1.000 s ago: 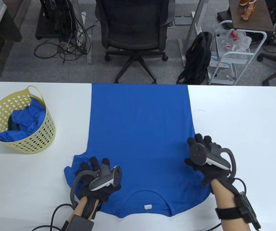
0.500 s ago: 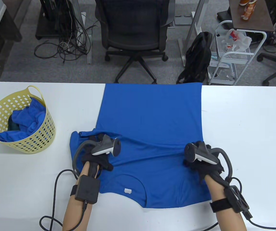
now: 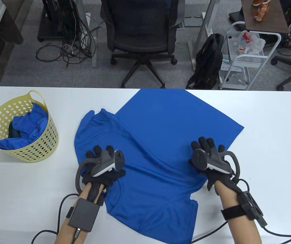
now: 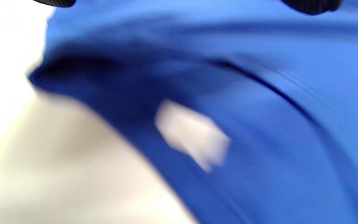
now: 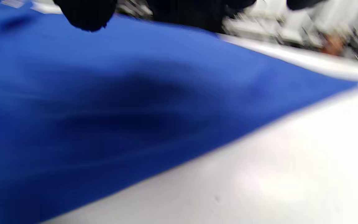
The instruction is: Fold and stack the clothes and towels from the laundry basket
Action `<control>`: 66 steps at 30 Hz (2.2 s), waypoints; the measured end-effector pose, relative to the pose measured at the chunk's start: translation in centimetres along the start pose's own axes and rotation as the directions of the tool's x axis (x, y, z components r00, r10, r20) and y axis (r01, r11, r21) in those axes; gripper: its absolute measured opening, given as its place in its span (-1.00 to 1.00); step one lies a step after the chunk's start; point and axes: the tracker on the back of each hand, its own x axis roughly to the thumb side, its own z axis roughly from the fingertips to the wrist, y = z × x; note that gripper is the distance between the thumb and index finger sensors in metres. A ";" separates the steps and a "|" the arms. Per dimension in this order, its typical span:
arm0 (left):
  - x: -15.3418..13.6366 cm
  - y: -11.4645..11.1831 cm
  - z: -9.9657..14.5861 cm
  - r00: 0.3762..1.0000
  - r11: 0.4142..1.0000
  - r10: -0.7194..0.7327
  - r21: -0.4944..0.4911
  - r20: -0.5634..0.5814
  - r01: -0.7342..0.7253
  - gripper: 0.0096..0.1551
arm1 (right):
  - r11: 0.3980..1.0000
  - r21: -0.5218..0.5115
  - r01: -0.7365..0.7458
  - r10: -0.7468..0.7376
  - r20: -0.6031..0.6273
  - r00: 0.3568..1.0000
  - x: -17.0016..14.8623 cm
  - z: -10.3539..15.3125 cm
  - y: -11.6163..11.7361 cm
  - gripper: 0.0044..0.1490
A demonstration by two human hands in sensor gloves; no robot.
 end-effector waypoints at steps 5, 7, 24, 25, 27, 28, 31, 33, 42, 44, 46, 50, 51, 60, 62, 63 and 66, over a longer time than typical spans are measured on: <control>1.1 -3.2 -0.1 0.976 0.976 -0.211 -0.048 0.053 0.214 0.46 | 0.961 0.228 0.156 -0.106 -0.218 0.970 -3.1 -1.3 2.9 0.03; 0.5 -2.5 -0.9 0.986 0.991 -0.134 -0.016 0.101 0.136 0.44 | 0.986 0.132 0.106 -0.079 -0.191 0.978 -3.2 -0.1 2.9 0.07; -5.2 3.2 -2.4 0.984 0.974 -0.066 0.203 -0.165 0.100 0.32 | 0.994 0.014 -0.111 0.110 0.048 0.993 -1.5 8.9 1.2 0.02; -4.9 2.4 -1.4 0.995 0.978 -0.022 0.202 -0.099 0.042 0.35 | 0.998 0.005 -0.059 0.058 0.024 0.998 -3.0 7.7 1.0 0.05; -4.4 0.5 0.0 1.000 0.995 0.004 0.103 0.007 -0.005 0.41 | 0.995 0.065 0.076 -0.072 -0.053 0.996 -5.8 5.6 1.5 0.13; -4.2 -0.3 0.3 1.000 0.998 -0.002 0.057 0.026 0.001 0.44 | 0.978 0.126 0.168 -0.155 -0.112 0.982 -7.2 4.8 2.2 0.17; -4.7 -2.6 0.5 0.997 0.996 -0.073 -0.053 0.014 0.073 0.52 | 0.892 0.263 0.367 -0.292 -0.285 0.913 -10.3 3.9 4.6 0.26; -5.8 -3.6 0.5 0.994 0.990 -0.109 -0.089 0.032 0.111 0.55 | 0.880 0.280 0.385 -0.286 -0.333 0.898 -11.2 4.4 5.8 0.29; -12.1 -4.1 1.3 0.996 0.996 -0.036 -0.086 -0.076 0.029 0.54 | 0.955 0.296 0.033 -0.001 -0.106 0.994 -5.9 9.1 5.6 0.42; -13.1 -4.7 1.8 0.995 0.996 0.002 -0.085 -0.098 -0.010 0.56 | 0.953 0.302 -0.022 0.044 -0.065 0.997 -4.6 10.1 6.2 0.44; -13.6 -5.3 2.4 0.994 0.996 0.027 -0.087 -0.104 -0.036 0.58 | 0.954 0.300 -0.020 0.034 -0.039 0.999 -4.1 10.8 6.5 0.46; -14.2 -6.4 3.6 0.994 0.995 0.038 -0.082 -0.102 -0.047 0.59 | 0.954 0.301 -0.012 0.022 -0.030 0.999 -3.9 11.7 7.0 0.48; -14.2 -6.8 4.1 0.994 0.996 0.042 -0.075 -0.098 -0.050 0.59 | 0.953 0.304 0.007 0.003 -0.033 0.999 -4.0 11.9 7.2 0.48; -13.9 -7.2 5.7 0.995 0.997 0.070 -0.029 -0.078 -0.072 0.53 | 0.954 0.286 0.093 -0.075 -0.073 0.995 -5.3 12.1 7.6 0.50; -13.9 -7.0 5.9 0.994 0.997 0.072 -0.014 -0.078 -0.073 0.50 | 0.955 0.280 0.098 -0.080 -0.076 0.994 -5.4 12.1 7.6 0.50; -13.9 -6.9 5.9 0.994 0.997 0.072 -0.007 -0.079 -0.073 0.47 | 0.955 0.278 0.100 -0.081 -0.079 0.994 -5.5 12.1 7.6 0.50; -14.6 -6.6 6.3 0.991 0.994 0.098 0.063 -0.092 -0.093 0.34 | 0.955 0.271 0.121 -0.104 -0.077 0.992 -5.7 12.2 7.6 0.50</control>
